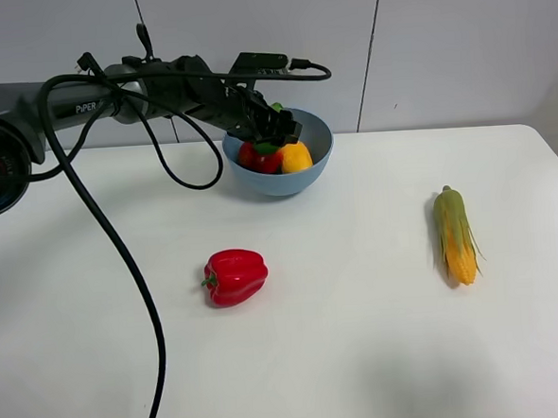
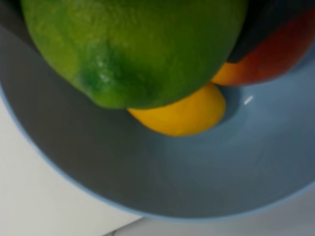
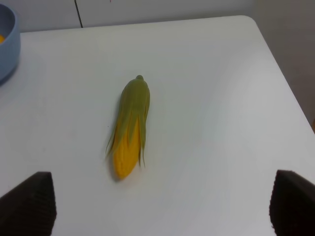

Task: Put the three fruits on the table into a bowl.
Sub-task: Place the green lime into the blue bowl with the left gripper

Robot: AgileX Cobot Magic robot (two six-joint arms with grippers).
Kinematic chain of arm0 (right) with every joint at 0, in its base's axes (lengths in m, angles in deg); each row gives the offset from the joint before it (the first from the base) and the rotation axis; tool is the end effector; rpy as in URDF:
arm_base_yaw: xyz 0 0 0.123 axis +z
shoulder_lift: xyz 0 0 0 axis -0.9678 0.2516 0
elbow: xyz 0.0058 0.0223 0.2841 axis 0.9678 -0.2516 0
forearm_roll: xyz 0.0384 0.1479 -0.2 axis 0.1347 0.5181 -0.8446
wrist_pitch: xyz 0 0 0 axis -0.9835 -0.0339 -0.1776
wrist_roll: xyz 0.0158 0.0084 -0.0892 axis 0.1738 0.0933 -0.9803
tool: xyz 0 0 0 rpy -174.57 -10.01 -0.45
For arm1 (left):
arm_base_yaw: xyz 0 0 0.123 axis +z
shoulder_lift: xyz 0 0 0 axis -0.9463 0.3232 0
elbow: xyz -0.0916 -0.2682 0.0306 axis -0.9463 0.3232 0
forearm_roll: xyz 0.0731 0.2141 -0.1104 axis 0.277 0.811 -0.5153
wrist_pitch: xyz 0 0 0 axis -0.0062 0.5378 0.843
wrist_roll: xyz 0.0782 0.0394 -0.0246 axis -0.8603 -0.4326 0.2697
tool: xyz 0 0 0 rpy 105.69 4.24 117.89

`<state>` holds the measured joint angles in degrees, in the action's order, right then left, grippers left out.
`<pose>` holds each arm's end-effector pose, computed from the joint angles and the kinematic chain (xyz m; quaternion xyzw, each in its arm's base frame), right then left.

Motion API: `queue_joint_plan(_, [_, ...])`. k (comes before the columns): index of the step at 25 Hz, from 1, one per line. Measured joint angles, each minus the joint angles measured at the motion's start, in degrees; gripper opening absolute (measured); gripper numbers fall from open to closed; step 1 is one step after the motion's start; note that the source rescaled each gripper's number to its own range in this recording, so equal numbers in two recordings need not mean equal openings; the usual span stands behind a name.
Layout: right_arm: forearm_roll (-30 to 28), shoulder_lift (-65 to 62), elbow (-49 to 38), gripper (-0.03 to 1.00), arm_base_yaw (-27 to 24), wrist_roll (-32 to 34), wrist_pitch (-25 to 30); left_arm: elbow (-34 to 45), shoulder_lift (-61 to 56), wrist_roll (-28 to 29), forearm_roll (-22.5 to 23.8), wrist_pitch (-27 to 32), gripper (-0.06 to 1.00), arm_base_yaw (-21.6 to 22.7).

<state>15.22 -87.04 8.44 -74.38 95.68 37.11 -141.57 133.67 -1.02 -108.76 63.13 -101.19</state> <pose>-0.0157 -0.0061 0.2933 0.0551 0.8417 0.0066 0.5372 0.4470 -0.2760 0.1702 0.2521 0.8704 -0.1877 0.3790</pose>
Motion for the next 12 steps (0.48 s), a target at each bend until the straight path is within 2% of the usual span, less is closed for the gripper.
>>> queue_joint_plan(1, [0.00,0.00,0.00,0.63,0.00,0.00,0.00,0.00,0.15,0.00,-0.19,0.00,0.10,0.00])
queue_joint_plan(2, [0.00,0.00,0.00,0.63,0.00,0.00,0.00,0.00,0.20,0.00,-0.26,-0.12,0.23,0.00])
queue_joint_plan(6, [0.00,0.00,0.00,0.63,0.00,0.00,0.00,0.00,0.21,0.00,-0.42,-0.62,0.81,0.00])
queue_joint_plan(8, [0.00,0.00,0.00,0.63,0.00,0.00,0.00,0.00,0.10,0.00,-0.42,-0.47,0.92,0.00])
queue_joint_plan(12, [0.00,0.00,0.00,0.63,0.00,0.00,0.00,0.00,-1.83,0.00,0.64,2.49,0.98,0.25])
